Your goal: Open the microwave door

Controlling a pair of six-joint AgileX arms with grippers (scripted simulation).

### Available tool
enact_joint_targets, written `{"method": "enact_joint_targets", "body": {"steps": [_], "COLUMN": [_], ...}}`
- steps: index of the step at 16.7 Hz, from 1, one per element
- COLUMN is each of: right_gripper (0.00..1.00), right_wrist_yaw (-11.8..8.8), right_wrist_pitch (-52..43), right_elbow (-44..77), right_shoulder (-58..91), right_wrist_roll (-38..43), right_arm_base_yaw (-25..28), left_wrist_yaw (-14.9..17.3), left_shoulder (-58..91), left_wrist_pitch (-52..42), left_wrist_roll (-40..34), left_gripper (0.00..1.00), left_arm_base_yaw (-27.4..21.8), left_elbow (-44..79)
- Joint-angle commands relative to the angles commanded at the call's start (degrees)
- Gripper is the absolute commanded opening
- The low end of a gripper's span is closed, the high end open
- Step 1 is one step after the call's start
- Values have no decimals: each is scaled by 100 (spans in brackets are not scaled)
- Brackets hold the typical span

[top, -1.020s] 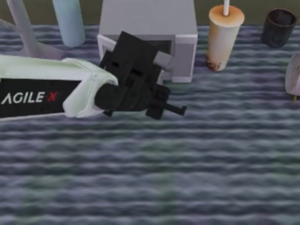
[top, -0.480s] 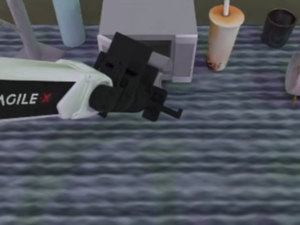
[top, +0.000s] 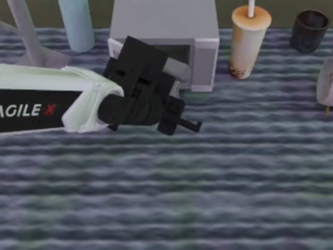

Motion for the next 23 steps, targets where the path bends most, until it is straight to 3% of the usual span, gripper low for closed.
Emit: {"method": "enact_joint_targets", "body": {"steps": [17,23], "right_gripper": [100,100], "right_wrist_yaw": [0,0], "right_wrist_pitch": [0,0], "right_elbow": [0,0], "right_shoulder": [0,0], "right_wrist_roll": [0,0], "right_arm_base_yaw": [0,0], "left_wrist_yaw": [0,204], "left_shoulder": [0,-114], "left_wrist_pitch": [0,37], "left_wrist_roll": [0,221], "left_gripper": [0,0], "left_arm_base_yaw": [0,78], "left_elbow": [0,-127]}}
